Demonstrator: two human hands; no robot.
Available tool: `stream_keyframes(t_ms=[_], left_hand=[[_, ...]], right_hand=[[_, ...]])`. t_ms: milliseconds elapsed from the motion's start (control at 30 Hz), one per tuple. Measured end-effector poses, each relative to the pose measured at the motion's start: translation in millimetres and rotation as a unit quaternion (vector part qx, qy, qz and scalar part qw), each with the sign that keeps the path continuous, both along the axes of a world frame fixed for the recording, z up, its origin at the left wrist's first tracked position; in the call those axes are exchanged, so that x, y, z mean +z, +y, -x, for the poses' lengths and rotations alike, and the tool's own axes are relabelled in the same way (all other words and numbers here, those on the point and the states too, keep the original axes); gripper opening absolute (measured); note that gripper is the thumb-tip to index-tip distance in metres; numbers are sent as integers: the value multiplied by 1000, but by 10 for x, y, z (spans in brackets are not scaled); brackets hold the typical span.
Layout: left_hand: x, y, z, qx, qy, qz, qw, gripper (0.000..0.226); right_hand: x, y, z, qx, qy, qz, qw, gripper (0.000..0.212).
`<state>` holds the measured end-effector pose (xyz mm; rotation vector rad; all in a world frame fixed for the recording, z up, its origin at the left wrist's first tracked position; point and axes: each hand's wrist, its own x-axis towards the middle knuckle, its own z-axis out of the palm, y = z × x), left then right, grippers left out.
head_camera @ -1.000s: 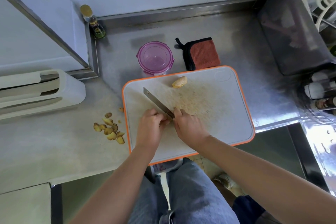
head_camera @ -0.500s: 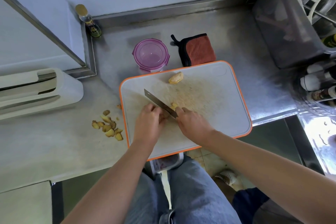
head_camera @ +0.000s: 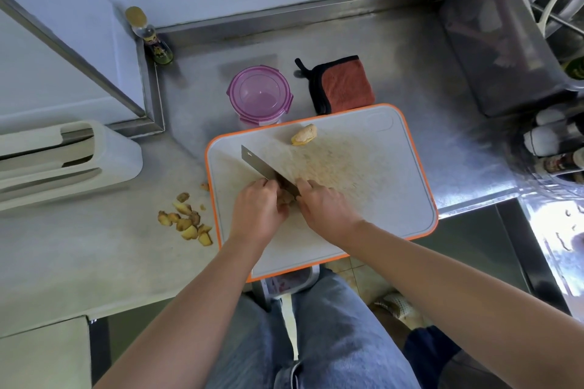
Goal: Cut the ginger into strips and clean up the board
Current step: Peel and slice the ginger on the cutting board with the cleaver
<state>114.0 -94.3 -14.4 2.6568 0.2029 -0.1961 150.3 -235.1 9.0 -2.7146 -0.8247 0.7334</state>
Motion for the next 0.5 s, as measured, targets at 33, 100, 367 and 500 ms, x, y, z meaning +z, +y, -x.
stream_keyframes(t_ms=[33,100,367,500], left_hand=[[-7,8,2,1,-1,0,1000,18],[-9,10,22,2,-3,4,1000,18],[43,1,-16,15,4,18,1000,18],[57,80,149,49,-19,73,996,16]], right_hand=[[-2,-7,4,3,-3,1,1000,24],[-1,-60,33,2,-2,4,1000,30],[39,-121,45,-8,7,21,1000,19],[42,-56,-7,-10,6,5,1000,24]])
